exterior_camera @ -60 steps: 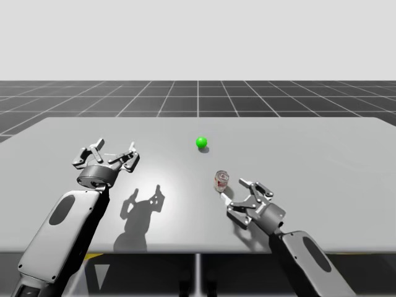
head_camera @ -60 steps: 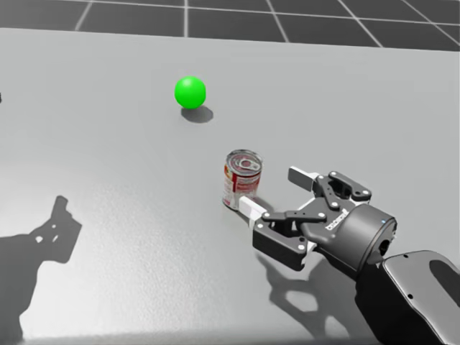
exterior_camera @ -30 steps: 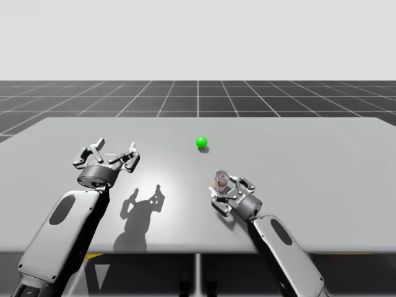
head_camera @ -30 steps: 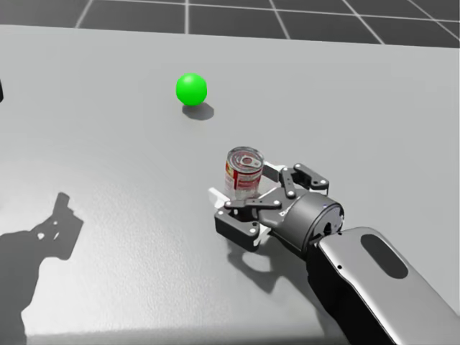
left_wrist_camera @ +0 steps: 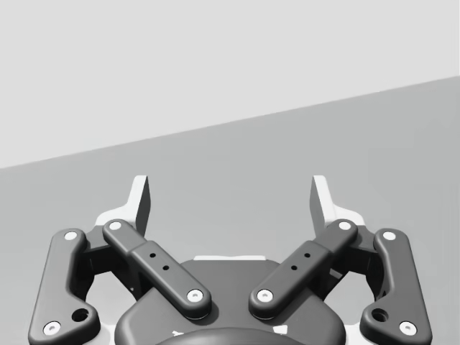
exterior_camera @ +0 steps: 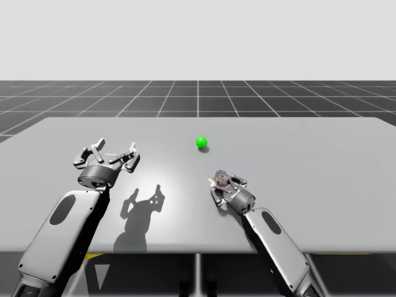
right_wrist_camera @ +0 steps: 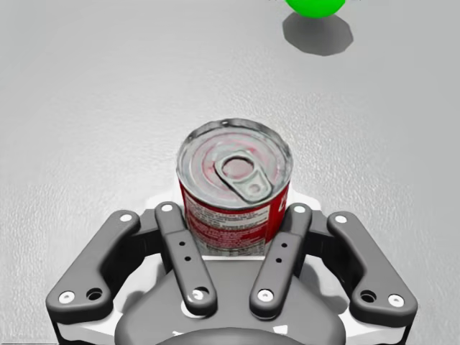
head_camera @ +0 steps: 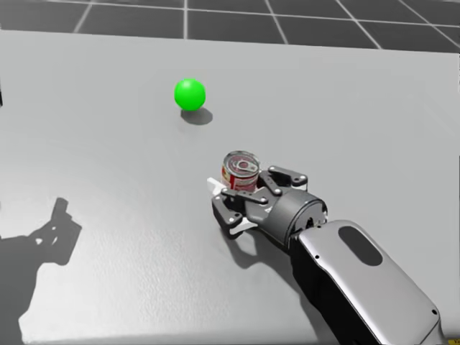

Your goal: Watch the red light. When it turns green, pick up the object.

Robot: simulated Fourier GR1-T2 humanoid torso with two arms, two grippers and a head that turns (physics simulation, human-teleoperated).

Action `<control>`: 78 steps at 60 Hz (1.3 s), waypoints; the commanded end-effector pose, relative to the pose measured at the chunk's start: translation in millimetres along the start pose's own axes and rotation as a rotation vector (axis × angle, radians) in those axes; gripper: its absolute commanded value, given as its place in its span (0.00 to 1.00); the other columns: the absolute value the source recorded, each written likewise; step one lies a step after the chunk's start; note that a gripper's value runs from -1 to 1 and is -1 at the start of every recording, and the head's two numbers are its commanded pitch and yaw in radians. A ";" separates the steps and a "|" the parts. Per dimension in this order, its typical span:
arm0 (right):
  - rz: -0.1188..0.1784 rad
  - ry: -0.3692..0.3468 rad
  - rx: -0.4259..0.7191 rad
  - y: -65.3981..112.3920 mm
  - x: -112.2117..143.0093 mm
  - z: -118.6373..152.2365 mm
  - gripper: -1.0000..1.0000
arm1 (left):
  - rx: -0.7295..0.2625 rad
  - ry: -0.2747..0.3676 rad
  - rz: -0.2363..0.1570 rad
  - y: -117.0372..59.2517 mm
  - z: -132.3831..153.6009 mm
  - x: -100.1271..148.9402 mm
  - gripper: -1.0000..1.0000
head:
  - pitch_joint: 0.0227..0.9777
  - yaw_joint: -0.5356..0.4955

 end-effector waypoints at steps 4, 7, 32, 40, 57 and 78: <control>-0.020 0.028 -0.077 -4.4 -10.6 -1.4 1.00 | -0.001 0.001 -0.006 -0.9 -0.2 -0.7 0.00 | 0.75 0.39; -0.025 0.031 -0.081 -5.0 -11.9 -1.7 1.00 | -0.001 0.002 -0.006 -0.8 0.0 -0.8 0.00 | 0.70 0.38; -0.009 0.019 -0.079 -6.5 -15.5 -2.1 1.00 | -0.003 0.003 -0.010 -2.0 0.2 -1.3 0.00 | 0.43 0.37; -0.009 0.009 -0.080 -6.5 -15.2 -2.4 1.00 | -0.003 0.003 -0.010 -2.0 0.2 -1.3 0.00 | 0.42 0.36; 0.029 -0.099 -0.109 -10.1 23.2 2.3 1.00 | -0.003 0.003 -0.010 -2.0 0.2 -1.3 0.00 | 0.42 0.36; 0.081 -0.299 -0.183 -15.2 108.8 17.8 1.00 | -0.003 0.003 -0.010 -2.0 0.2 -1.3 0.00 | 0.42 0.36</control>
